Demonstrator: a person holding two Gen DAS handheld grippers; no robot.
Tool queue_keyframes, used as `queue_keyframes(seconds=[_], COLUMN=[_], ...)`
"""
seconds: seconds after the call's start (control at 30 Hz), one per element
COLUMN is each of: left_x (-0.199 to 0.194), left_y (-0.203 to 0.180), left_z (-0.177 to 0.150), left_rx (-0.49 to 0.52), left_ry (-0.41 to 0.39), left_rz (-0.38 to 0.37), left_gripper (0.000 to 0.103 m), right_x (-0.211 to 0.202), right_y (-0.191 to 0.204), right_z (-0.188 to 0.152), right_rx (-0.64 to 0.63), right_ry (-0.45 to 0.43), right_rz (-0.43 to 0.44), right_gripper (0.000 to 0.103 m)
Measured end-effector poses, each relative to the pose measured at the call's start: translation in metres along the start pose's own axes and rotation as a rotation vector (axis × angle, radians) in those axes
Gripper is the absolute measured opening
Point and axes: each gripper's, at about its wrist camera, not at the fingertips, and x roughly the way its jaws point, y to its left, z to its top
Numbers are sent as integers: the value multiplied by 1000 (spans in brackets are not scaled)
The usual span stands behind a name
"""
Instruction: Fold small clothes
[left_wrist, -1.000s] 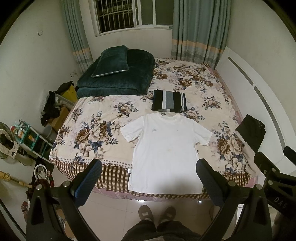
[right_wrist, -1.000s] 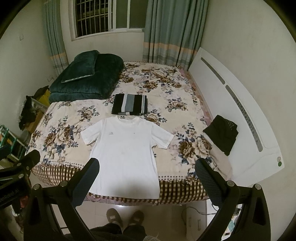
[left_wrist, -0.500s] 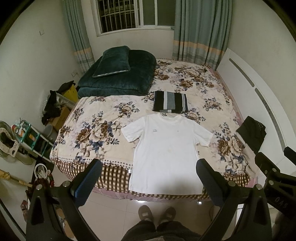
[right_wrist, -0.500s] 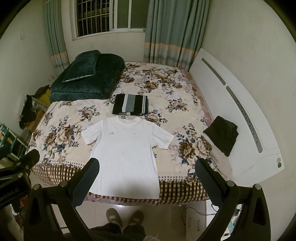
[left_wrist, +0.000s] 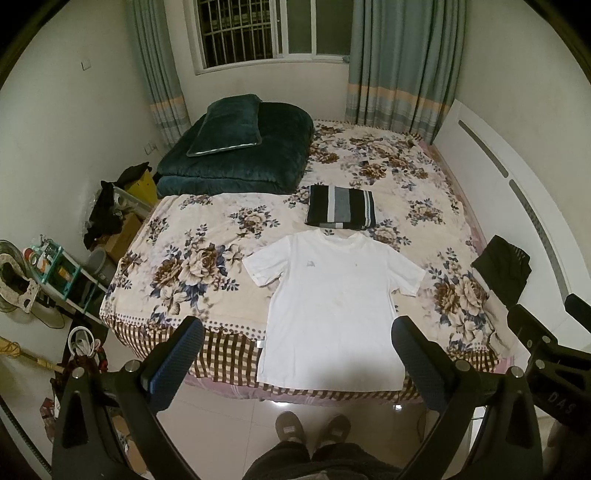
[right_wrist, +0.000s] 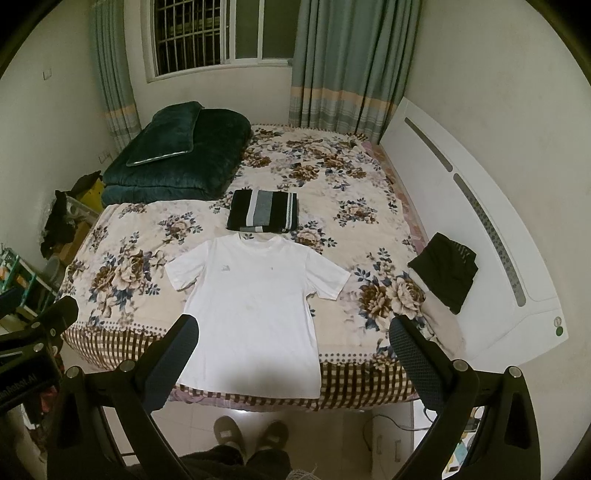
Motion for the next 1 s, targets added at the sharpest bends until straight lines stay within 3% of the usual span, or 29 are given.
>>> queue_keyframes(seconds=[0.9, 1.0], left_x=[1, 2], left_y=[2, 3], left_z=[-1, 0], left_rx=[-5, -6], left_ry=[-1, -28], left_rz=[-5, 8], left_gripper=[103, 103], right_x=[-6, 1], right_y=[17, 25], right_z=[14, 16], right_rx=[10, 31], right_ry=[-2, 12], right_rz=[12, 12], right_gripper=[103, 103])
